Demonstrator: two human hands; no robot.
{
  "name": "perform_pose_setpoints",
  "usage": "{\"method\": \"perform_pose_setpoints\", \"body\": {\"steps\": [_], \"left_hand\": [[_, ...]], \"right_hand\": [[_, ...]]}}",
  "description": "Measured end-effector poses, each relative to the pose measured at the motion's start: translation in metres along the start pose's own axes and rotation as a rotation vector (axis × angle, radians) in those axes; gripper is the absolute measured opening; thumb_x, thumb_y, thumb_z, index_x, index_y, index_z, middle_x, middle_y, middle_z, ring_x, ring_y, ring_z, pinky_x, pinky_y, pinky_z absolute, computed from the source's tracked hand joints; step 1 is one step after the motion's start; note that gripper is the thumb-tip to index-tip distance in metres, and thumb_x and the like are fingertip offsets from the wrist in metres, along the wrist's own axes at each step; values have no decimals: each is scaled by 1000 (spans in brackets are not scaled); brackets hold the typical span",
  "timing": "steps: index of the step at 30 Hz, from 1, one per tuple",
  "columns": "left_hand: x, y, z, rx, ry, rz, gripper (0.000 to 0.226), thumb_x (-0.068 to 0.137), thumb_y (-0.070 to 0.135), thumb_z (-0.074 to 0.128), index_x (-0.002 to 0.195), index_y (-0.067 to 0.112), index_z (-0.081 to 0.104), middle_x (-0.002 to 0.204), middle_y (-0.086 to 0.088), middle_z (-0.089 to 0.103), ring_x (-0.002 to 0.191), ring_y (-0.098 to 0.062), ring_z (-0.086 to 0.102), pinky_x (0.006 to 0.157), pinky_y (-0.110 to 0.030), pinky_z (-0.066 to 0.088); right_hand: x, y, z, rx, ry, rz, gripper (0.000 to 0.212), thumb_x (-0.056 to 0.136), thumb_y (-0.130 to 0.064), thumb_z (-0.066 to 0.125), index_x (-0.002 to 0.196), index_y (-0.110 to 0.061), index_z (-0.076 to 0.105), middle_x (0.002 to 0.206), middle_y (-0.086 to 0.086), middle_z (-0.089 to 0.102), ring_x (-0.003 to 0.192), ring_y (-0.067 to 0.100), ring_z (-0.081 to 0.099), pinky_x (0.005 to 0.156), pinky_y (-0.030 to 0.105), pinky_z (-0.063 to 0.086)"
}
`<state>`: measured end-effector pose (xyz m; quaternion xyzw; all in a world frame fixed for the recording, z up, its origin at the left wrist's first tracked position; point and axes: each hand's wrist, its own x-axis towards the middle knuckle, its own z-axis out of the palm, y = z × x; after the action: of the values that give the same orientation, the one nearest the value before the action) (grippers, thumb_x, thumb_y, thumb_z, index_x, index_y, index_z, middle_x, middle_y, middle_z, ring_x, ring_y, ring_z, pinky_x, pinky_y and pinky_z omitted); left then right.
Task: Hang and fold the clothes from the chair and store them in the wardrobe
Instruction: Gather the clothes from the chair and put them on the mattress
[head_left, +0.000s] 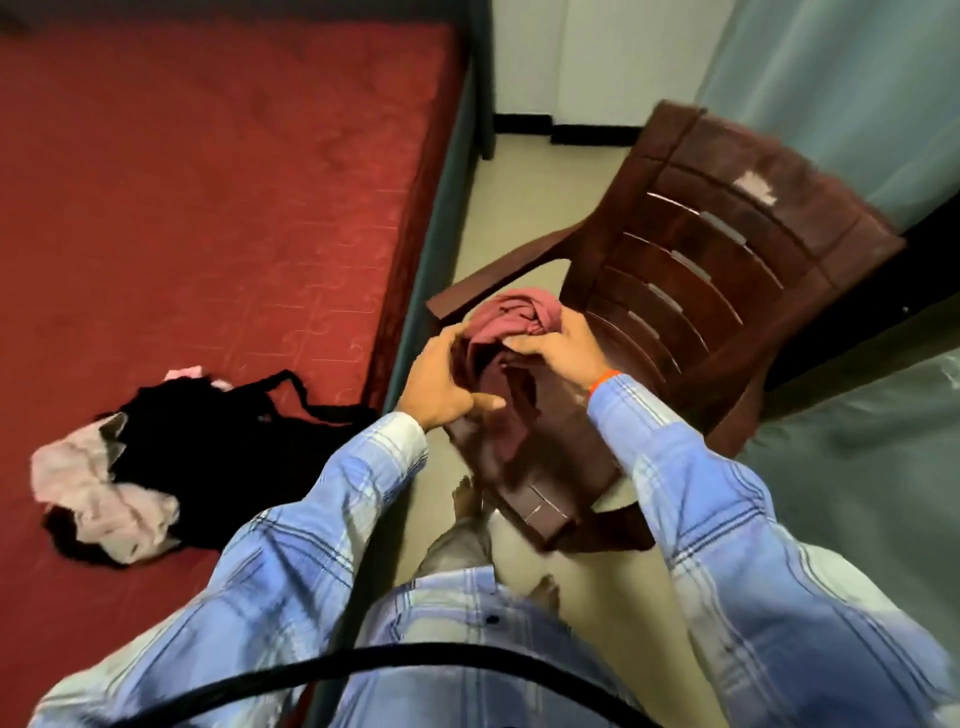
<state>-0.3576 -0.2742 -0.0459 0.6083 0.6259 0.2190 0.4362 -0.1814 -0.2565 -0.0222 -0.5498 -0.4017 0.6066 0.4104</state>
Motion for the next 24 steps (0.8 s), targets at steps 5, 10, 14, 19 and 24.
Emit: {"method": "perform_pose_setpoints", "body": {"steps": [5, 10, 14, 19, 24], "left_hand": [[-38, -27, -44, -100, 277, -45, 63, 65, 23, 88, 119, 24, 57, 107, 7, 68, 96, -7, 62, 91, -26, 50], [-64, -63, -108, -86, 460, -177, 40, 61, 33, 64, 101, 29, 64, 85, 6, 70, 87, -17, 66, 82, -29, 52], [-75, -115, -160, -215, 581, -335, 37, 59, 29, 69, 96, 31, 64, 84, 4, 73, 86, -19, 69, 86, -37, 56], [-87, -191, -225, -524, 735, -474, 37, 45, 29, 69, 82, 31, 68, 86, -1, 75, 86, -24, 71, 89, -45, 56], [-111, -226, -271, -797, 765, -542, 40, 65, -1, 67, 101, 16, 68, 85, -9, 71, 81, -30, 67, 80, -43, 56]], "right_hand": [[-9, -12, 64, 299, -235, 102, 27, 85, 9, 56, 107, -5, 64, 82, 5, 72, 74, 17, 69, 65, 32, 58], [-8, -2, 132, 265, -256, 170, 29, 88, 3, 59, 110, -16, 61, 84, 1, 72, 70, 15, 69, 62, 32, 59], [2, 15, 195, -28, -199, 125, 55, 87, 9, 60, 127, -24, 44, 86, 5, 62, 65, 13, 63, 52, 28, 55], [12, 38, 289, -169, -294, 233, 53, 87, 11, 59, 127, -18, 42, 70, 4, 59, 61, 17, 59, 50, 26, 54], [10, 56, 383, -200, -387, 397, 58, 83, 6, 66, 125, -21, 35, 99, 8, 64, 62, 16, 61, 66, 38, 57]]}}
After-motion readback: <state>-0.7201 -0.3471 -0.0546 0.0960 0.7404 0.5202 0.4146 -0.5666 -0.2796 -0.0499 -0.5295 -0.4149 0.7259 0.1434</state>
